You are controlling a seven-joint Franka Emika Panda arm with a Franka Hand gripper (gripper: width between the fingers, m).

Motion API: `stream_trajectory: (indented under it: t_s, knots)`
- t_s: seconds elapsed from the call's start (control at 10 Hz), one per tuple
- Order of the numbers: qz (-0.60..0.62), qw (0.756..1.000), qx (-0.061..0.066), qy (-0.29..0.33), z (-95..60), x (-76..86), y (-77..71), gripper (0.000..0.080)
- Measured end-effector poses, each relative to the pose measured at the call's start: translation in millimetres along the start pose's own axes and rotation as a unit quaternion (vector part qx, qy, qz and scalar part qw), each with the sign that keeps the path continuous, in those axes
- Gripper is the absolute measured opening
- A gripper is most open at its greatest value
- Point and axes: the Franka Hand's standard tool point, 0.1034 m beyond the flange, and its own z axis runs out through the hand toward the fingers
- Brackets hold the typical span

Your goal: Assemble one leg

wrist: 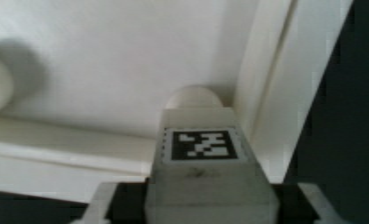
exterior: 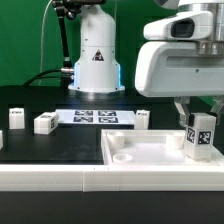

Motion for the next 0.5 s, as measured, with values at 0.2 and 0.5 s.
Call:
stream_trajectory:
  t_s: [0.2,0.5]
  knots:
    - [0.131,0.991,0.001,0.0,0.3,-0.7,-2.7,0.029]
    - [0.316,0.949,-0.004,0.002,1.0,-1.1,-5.0,0.0291]
